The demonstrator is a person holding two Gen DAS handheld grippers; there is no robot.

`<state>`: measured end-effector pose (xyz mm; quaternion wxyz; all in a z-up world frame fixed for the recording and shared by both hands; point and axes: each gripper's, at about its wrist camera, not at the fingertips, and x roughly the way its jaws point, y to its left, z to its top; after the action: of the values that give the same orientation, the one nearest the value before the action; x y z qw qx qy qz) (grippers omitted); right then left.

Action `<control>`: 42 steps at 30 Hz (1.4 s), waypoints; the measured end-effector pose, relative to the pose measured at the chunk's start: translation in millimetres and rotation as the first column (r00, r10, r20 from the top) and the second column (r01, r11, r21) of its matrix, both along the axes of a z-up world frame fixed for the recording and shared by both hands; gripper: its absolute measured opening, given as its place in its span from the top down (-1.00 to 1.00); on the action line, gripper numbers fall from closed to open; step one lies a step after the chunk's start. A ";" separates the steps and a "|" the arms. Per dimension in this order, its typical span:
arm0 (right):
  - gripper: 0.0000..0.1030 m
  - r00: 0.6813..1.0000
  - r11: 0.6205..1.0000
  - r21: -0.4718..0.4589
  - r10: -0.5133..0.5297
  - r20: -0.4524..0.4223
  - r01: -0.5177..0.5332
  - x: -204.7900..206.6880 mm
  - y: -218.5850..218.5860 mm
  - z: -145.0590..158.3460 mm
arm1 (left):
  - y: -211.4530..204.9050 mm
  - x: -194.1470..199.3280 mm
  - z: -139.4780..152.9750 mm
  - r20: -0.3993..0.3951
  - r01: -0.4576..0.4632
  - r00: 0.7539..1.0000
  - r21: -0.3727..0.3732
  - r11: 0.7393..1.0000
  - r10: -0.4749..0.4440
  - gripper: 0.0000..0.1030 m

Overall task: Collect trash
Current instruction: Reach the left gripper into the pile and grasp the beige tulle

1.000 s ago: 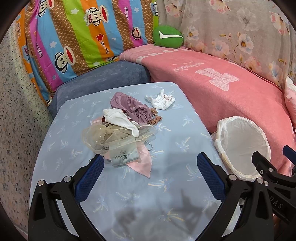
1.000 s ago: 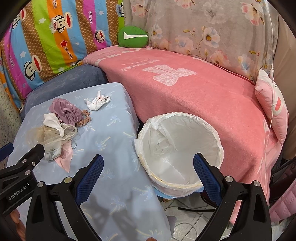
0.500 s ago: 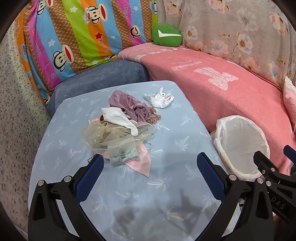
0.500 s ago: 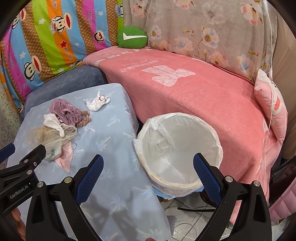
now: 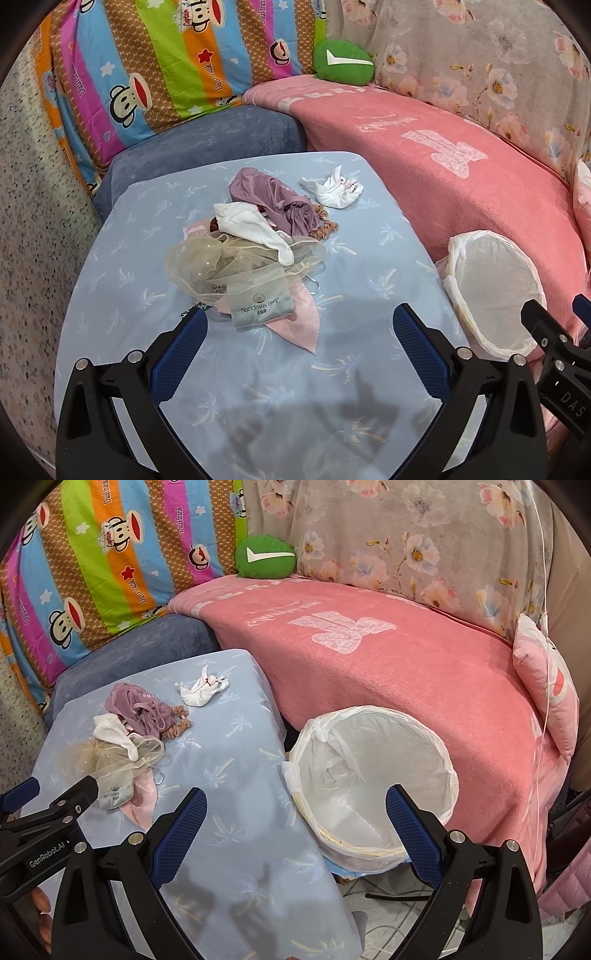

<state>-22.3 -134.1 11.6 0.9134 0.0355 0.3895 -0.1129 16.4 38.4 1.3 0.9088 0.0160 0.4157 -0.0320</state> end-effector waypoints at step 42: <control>-0.50 0.974 0.977 0.077 0.208 -0.091 -0.201 129.8 129.9 -62.6 | 121.9 113.5 -81.8 -0.139 0.023 0.989 -0.224 0.974 -0.055 0.33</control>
<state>107.5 -4.2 -51.0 0.8982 0.0205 0.4391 -0.0066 130.0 160.3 -80.5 0.8717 -0.0795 0.4738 -0.0973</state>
